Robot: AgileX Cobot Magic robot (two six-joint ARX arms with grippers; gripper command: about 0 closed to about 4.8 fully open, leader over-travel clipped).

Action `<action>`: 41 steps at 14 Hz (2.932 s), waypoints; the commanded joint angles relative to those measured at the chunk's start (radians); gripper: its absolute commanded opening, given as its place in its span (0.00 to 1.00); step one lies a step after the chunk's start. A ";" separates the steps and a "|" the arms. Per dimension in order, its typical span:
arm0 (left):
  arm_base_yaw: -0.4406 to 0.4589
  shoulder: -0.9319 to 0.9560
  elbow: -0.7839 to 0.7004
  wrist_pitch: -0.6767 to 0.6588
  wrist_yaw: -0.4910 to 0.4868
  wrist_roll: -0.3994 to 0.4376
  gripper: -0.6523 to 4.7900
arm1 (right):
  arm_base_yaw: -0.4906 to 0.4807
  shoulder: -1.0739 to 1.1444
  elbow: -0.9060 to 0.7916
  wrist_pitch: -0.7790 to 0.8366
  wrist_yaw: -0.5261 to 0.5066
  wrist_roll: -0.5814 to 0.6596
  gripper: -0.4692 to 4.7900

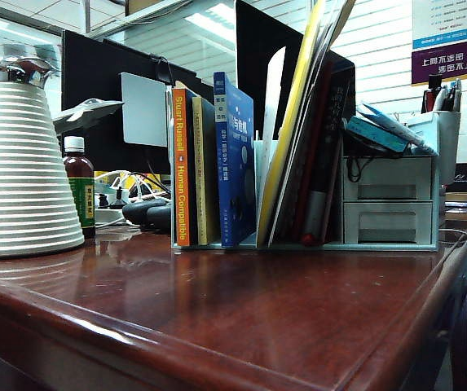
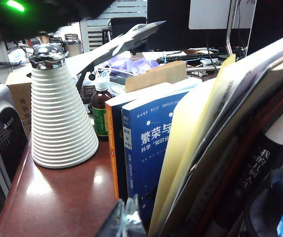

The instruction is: Pick up the blue book and put it on the bookshelf.

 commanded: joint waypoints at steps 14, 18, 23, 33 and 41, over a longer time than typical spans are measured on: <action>-0.113 0.156 -0.317 0.145 -0.208 -0.138 0.49 | 0.000 -0.018 0.004 0.052 -0.005 0.020 0.08; -0.090 0.158 -0.317 0.163 -0.157 -0.132 0.44 | 0.000 -0.018 0.004 0.048 -0.005 0.020 0.08; -0.160 0.008 -0.317 -0.059 -0.216 -0.085 0.47 | 0.000 -0.018 0.004 0.050 -0.006 0.020 0.08; -0.075 0.116 -0.312 0.115 -0.140 -0.182 0.11 | 0.001 -0.031 0.004 0.049 -0.010 0.028 0.08; -0.052 0.140 -0.267 0.099 -0.082 -0.149 0.68 | 0.000 -0.050 0.004 0.043 -0.008 0.027 0.08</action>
